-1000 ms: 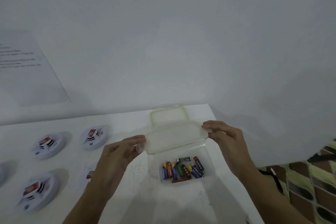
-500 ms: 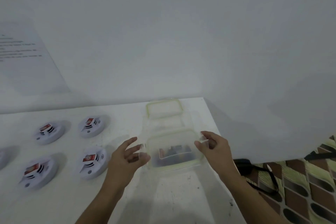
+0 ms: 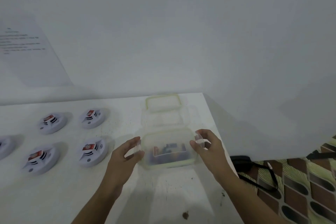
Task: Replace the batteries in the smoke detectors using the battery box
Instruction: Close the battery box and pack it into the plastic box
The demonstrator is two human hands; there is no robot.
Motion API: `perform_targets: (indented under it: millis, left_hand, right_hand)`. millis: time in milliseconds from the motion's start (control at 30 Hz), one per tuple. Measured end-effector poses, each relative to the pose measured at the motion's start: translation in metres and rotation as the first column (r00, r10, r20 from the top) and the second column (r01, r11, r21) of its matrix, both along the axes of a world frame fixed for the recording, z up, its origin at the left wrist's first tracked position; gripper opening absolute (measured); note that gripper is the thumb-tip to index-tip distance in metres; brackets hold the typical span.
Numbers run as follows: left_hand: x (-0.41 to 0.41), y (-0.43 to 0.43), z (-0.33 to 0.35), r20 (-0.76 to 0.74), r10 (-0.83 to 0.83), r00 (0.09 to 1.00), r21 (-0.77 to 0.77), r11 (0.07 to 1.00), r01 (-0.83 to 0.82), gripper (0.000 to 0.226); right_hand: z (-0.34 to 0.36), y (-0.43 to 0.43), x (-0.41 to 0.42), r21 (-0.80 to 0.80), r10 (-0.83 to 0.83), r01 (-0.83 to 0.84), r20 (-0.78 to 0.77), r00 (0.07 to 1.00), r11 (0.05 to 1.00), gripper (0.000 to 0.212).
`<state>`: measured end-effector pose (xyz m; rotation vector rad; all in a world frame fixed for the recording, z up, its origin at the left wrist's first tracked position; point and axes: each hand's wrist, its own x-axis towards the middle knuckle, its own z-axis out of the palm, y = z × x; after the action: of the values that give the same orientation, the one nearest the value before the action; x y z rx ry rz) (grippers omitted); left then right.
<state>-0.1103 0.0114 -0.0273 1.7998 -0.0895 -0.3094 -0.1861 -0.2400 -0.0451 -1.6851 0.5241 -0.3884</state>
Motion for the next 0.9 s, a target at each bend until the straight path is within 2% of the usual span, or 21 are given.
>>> perform_targets:
  millis: [133,267,467,567,667,800,900]
  left_hand:
    - [-0.012,0.013,-0.003,-0.002,-0.001,1.0,0.094,0.996,0.001,0.043]
    - [-0.023,0.016,-0.005,-0.034,-0.014,0.999,0.075,0.997,0.017,0.045]
    - [-0.027,0.006,-0.006,0.036,-0.048,0.998,0.136,0.99,0.043,0.054]
    - [-0.032,0.002,-0.008,0.028,-0.044,0.999,0.106,0.994,0.041,0.056]
    - [-0.038,-0.002,-0.009,0.014,-0.024,1.0,0.06,0.998,0.023,0.055]
    - [-0.04,-0.002,-0.014,-0.008,-0.017,1.0,-0.007,1.0,0.017,0.055]
    - [-0.043,-0.004,-0.017,-0.007,-0.031,0.999,-0.05,0.998,0.031,0.047]
  right_hand:
    - [-0.008,0.009,-0.016,-0.025,0.082,-0.082,-0.003,0.997,0.996,0.025]
    - [-0.009,0.013,-0.021,-0.041,0.17,-0.172,-0.044,0.984,0.984,0.037]
    - [-0.01,0.02,-0.022,0.011,0.206,-0.206,-0.075,0.976,0.979,0.04]
    - [-0.006,0.029,-0.016,0.085,0.23,-0.222,-0.094,0.969,0.971,0.048]
    - [-0.006,0.036,-0.015,0.114,0.21,-0.2,-0.081,0.974,0.973,0.043]
    - [-0.006,0.038,-0.017,0.11,0.237,-0.233,-0.029,0.971,0.966,0.038]
    - [-0.008,0.037,-0.016,0.121,0.277,-0.271,-0.03,0.961,0.955,0.044]
